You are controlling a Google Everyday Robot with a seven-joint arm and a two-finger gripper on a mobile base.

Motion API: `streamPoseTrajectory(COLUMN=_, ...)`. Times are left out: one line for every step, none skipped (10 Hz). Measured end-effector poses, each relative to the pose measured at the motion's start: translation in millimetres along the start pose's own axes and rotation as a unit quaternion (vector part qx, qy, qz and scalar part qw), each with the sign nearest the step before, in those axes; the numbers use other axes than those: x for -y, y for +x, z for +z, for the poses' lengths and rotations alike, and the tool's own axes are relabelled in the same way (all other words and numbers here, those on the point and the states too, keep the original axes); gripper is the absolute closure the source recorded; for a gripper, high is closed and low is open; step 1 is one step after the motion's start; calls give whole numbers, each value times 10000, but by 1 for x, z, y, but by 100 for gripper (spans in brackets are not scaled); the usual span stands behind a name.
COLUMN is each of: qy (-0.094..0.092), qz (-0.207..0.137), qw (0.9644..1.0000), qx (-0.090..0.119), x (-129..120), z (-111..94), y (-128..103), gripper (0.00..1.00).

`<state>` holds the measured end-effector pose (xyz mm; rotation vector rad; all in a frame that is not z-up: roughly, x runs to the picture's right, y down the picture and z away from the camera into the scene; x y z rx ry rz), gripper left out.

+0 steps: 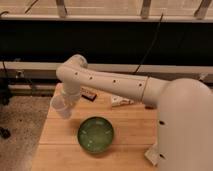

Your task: Pick up the ceramic cup

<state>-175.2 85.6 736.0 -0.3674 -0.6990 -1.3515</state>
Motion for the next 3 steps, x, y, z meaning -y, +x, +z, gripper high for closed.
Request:
streamPoseTrajectory(qy=3, qz=3, qw=10000, qx=-4, x=0, z=-1, y=0, gripper=100)
streamPoseTrajectory(qy=6, qz=8, qw=10000, qx=-8, x=0, z=-2, y=1, gripper=100)
streamPoseTrajectory(qy=6, qz=12, qw=10000, qx=-11, x=-1, z=-3, y=1, gripper=100)
